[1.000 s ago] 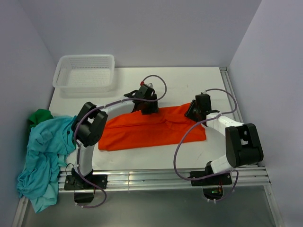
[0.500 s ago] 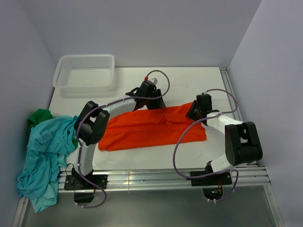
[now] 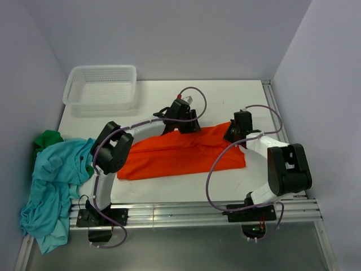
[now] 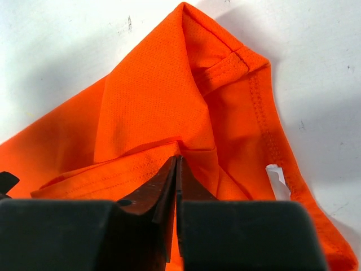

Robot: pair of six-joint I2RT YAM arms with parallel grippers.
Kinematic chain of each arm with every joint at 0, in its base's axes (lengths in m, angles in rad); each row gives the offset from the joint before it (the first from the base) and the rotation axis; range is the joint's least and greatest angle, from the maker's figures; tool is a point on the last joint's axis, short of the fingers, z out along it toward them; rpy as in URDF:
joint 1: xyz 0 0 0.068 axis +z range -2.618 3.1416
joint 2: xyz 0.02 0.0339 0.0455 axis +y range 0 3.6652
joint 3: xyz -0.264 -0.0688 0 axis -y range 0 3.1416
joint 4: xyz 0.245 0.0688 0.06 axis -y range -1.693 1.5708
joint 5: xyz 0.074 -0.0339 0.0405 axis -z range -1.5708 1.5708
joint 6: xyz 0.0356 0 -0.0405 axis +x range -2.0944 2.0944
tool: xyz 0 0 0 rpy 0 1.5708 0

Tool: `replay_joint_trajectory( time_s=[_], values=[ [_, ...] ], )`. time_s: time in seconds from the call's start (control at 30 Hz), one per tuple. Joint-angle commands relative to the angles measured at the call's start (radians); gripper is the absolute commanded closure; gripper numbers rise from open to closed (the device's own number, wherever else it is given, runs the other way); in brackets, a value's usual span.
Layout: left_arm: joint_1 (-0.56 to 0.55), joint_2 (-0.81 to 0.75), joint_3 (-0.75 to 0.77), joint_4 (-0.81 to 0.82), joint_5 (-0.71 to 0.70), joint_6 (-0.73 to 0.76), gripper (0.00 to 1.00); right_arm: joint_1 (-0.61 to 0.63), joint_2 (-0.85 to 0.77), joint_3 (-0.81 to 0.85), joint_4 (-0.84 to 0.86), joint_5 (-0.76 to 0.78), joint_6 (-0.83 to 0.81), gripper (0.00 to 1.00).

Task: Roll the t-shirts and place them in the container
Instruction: Fold the tshirt

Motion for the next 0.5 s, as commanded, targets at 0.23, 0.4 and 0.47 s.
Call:
replay_joint_trajectory(
  time_s=[0.23, 0.4, 0.47],
  values=[
    [-0.011, -0.038, -0.038, 0.045, 0.018, 0.002, 0.61, -0.008, -0.054, -0.010, 0.040, -0.006, -0.019, 1.00],
    [-0.017, -0.050, -0.055, 0.037, 0.015, 0.009, 0.55, -0.008, -0.077, -0.036, 0.068, -0.017, -0.018, 1.00],
    [-0.019, -0.050, -0.061, 0.042, 0.018, 0.007, 0.54, -0.006, -0.088, -0.042, 0.069, -0.018, -0.019, 1.00]
  ],
)
